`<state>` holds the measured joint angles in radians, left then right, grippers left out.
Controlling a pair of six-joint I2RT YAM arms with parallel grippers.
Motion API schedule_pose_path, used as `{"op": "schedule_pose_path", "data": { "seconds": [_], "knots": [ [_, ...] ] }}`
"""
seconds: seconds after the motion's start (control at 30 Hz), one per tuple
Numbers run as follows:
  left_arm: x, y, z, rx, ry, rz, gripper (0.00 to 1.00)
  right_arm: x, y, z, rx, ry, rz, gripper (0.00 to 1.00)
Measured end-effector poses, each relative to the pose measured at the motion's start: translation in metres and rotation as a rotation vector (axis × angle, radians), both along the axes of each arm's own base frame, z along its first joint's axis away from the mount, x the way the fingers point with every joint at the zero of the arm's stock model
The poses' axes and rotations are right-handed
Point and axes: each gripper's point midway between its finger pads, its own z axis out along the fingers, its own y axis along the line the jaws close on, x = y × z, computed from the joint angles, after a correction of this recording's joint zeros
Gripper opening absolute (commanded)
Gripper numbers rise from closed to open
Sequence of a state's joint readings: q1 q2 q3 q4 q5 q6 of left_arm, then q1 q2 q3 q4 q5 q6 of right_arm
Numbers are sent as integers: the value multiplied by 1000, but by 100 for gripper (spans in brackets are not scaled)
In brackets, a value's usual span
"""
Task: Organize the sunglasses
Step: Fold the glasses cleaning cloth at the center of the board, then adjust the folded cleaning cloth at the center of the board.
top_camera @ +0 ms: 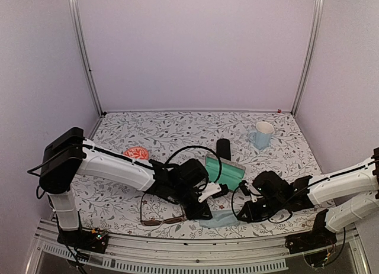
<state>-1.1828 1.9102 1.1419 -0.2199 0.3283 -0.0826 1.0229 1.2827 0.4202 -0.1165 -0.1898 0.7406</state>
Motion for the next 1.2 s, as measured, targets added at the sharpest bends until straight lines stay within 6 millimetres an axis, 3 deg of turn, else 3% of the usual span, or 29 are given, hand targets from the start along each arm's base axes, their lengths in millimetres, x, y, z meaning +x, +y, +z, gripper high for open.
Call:
{"op": "schedule_pose_path", "data": {
  "seconds": [0.37, 1.2],
  "knots": [
    [1, 0, 0, -3, -1, 1, 21, 0, 3, 10, 24, -11, 1, 0],
    [4, 3, -3, 2, 0, 11, 21, -8, 2, 10, 26, 19, -11, 0]
  ]
}}
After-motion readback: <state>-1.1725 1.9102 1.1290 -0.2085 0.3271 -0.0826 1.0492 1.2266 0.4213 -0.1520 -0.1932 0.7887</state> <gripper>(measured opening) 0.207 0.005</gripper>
